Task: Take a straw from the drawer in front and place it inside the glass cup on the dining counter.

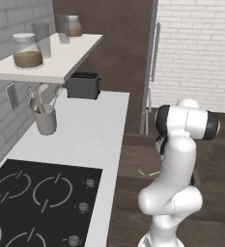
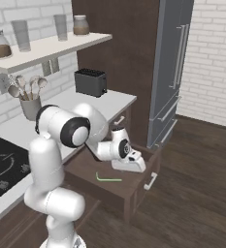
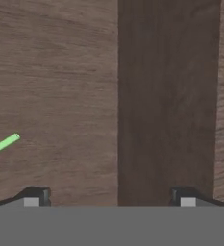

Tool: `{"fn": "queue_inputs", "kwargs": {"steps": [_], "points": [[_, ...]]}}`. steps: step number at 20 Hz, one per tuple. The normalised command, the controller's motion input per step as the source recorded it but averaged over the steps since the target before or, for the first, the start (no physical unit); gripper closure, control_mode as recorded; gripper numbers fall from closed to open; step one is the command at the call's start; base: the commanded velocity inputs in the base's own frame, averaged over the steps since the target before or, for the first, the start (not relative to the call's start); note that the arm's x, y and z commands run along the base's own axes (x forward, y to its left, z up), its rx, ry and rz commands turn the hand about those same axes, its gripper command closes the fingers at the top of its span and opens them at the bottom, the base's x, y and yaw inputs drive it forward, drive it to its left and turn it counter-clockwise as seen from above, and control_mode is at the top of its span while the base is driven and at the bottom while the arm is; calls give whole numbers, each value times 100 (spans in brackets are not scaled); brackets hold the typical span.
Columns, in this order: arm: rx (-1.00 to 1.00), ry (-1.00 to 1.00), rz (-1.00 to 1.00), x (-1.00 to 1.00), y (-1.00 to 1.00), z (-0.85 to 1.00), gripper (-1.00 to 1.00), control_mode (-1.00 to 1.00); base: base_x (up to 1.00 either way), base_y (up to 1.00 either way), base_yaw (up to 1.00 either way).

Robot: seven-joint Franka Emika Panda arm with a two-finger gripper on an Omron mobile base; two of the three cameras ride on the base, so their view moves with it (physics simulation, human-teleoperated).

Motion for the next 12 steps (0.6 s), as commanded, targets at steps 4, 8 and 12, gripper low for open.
{"fn": "queue_inputs", "kwargs": {"steps": [4, 8, 12], "points": [[-8, -2, 0, -1, -67, -9, -100, -100, 0, 0, 0], [-8, -6, -1, -21, -85, 0, -100, -100, 0, 0, 0], [5, -2, 1, -27, -23, 26, -100, -100, 0, 0, 0]]}}
